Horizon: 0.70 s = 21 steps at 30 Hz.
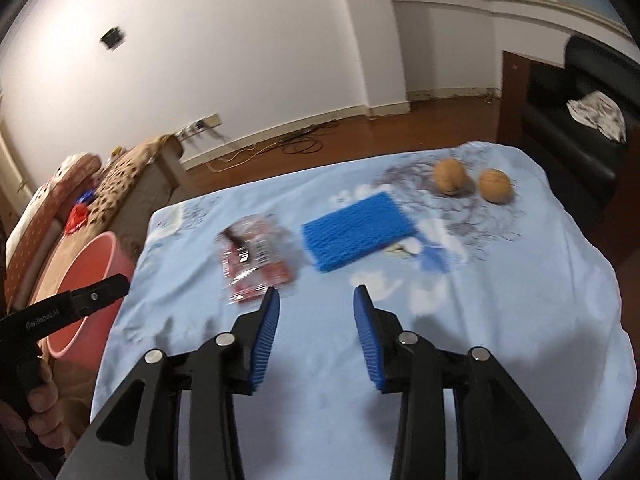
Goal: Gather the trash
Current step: 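Move both open grippers back over the table toward the remaining trash, then grasp the clear plastic bag with the left gripper while the right gripper grasps the blue foam net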
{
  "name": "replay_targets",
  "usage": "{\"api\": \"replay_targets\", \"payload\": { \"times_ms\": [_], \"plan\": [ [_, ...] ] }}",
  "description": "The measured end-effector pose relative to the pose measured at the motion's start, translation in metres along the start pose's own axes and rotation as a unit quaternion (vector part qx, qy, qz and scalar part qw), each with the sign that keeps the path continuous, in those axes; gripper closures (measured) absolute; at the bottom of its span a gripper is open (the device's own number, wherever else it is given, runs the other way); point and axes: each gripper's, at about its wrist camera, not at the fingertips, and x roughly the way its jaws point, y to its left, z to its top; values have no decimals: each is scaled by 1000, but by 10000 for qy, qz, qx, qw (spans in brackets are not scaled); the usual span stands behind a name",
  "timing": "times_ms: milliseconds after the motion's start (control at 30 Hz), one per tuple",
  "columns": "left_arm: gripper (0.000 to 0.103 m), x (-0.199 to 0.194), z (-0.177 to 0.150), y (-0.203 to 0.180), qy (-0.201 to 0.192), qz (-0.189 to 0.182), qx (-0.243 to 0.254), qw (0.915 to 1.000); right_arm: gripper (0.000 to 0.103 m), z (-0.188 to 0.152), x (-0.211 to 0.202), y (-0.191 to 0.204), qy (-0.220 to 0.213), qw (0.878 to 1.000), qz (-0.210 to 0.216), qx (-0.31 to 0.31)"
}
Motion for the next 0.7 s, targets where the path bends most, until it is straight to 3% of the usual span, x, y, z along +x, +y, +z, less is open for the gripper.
{"api": "replay_targets", "payload": {
  "times_ms": [100, 233, 533, 700],
  "plan": [
    [54, 15, 3, -18, 110, -134, 5, 9998, 65, 2, 3, -13, 11, 9999, -28, 132],
    [53, 36, 6, -39, 237, -273, 49, 9993, 64, 4, 10, -23, 46, 9997, -45, 229],
    [53, 83, 7, -62, 456, 60, 82, 9989, 63, 9, 22, -36, 90, 9993, -74, 345],
    [53, 89, 6, -69, 319, 170, 84, 9993, 62, 12, 29, -41, 132, 9990, -80, 431]
  ]
}}
